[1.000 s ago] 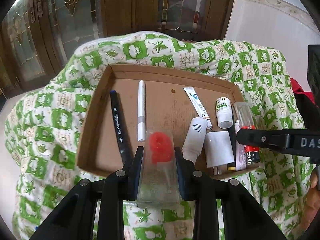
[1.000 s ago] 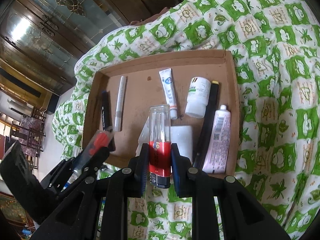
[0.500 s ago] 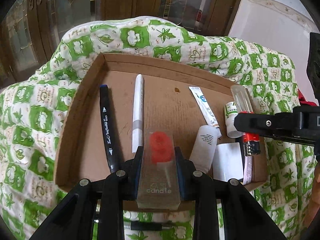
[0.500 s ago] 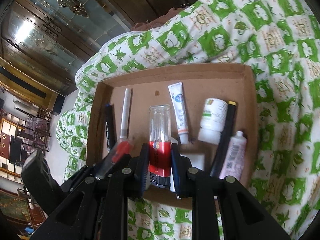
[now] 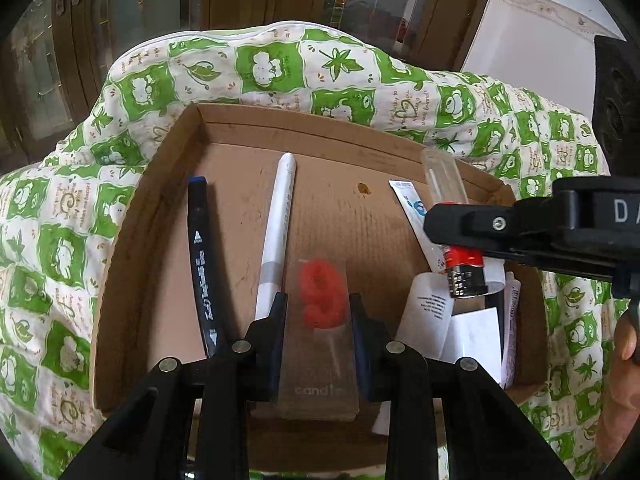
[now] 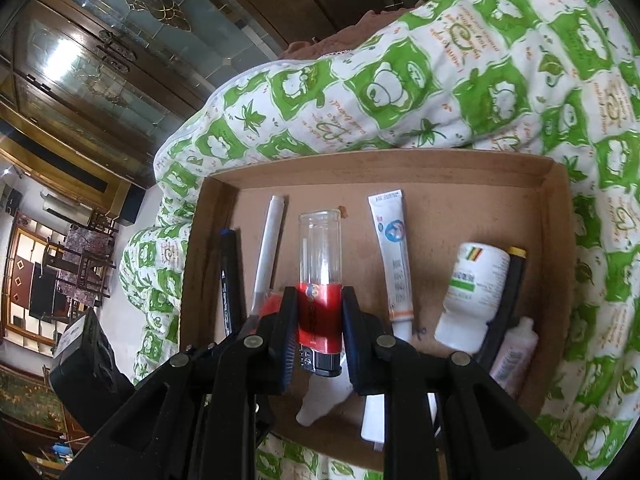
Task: Organize rigid objects
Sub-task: 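Lower the red lighter with the right tool into the tray while the left tool lowers the candle box, then open the right tool to release the lighter while the left tool releases the candle box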
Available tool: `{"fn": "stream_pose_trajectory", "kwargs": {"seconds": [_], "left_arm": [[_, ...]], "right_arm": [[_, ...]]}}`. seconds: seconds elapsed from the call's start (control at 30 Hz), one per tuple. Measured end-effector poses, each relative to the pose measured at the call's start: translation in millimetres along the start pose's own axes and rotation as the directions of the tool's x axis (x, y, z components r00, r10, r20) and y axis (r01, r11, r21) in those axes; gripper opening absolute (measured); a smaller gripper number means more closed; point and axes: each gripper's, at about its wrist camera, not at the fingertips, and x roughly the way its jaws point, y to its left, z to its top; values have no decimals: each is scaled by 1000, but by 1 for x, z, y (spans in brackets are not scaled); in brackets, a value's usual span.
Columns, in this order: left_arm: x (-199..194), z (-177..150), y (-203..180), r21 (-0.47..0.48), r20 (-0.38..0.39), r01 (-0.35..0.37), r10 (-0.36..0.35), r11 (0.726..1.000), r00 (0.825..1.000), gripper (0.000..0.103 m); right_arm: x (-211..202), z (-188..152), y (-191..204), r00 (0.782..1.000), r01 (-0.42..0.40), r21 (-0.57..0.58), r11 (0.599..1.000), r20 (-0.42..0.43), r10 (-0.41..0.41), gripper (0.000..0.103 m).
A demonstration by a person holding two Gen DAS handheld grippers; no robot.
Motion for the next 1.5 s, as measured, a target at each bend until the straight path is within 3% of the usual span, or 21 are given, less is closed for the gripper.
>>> {"fn": "stream_pose_trajectory", "kwargs": {"seconds": [0.77, 1.33, 1.4, 1.43, 1.5], "left_arm": [[28, 43, 8, 12, 13, -43, 43, 999, 999, 30], [14, 36, 11, 9, 19, -70, 70, 998, 997, 31], [1, 35, 10, 12, 25, -70, 69, 997, 997, 36], [-7, 34, 12, 12, 32, -67, 67, 998, 997, 46], [-26, 34, 15, 14, 53, -62, 62, 998, 997, 63]], "right_arm": [[30, 8, -17, 1000, 26, 3, 1000, -1, -26, 20], [15, 4, -7, 1000, 16, 13, 1000, 18, -16, 20], [10, 2, -6, 1000, 15, 15, 1000, 20, -15, 21], [7, 1, -4, 1000, 12, 16, 1000, 22, -12, 24], [1, -2, -2, 1000, 6, 22, 1000, 27, -7, 42]]}}
